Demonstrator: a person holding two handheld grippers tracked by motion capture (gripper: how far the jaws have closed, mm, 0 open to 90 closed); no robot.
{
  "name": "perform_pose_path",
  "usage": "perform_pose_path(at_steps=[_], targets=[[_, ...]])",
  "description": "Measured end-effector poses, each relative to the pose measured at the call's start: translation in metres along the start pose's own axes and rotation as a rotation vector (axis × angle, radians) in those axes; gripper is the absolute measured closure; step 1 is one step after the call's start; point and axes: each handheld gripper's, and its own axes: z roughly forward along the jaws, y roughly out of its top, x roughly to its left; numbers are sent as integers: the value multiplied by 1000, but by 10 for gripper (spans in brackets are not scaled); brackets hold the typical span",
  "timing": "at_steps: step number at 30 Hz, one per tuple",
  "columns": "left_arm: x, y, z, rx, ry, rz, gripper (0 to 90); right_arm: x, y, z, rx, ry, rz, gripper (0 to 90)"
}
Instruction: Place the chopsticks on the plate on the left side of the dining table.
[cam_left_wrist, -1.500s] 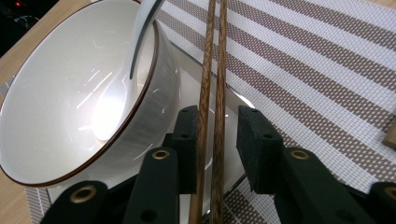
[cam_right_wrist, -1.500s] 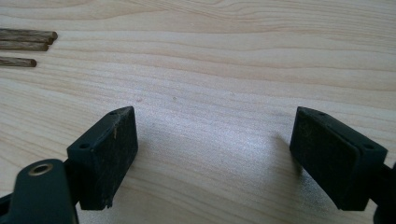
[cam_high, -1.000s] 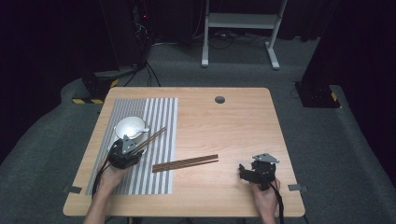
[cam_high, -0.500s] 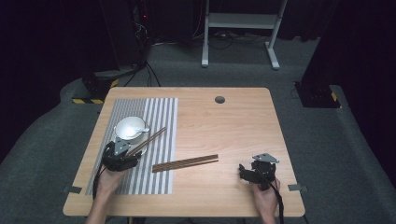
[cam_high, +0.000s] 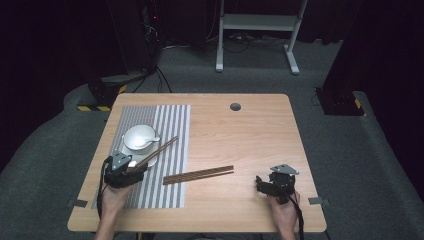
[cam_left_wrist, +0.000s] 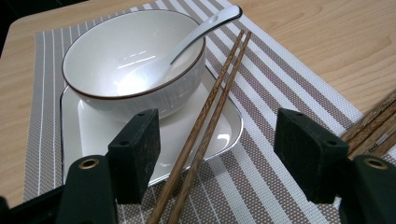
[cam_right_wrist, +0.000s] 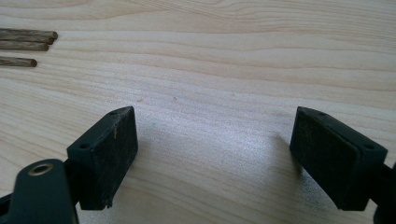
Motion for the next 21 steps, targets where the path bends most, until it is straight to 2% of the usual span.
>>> perform_pose_path(at_steps=[9,12,17,21], targets=[[0,-13,-8,8,51,-53,313,0,0,0,0,0,0,147],[1,-21,-10,13,46,-75,318,0,0,0,0,0,0,147],[-2,-30,-11,20,71,-80,341,0,0,0,0,0,0,148],[-9,-34,-10,16,101,-79,348,0,0,0,0,0,1,148]])
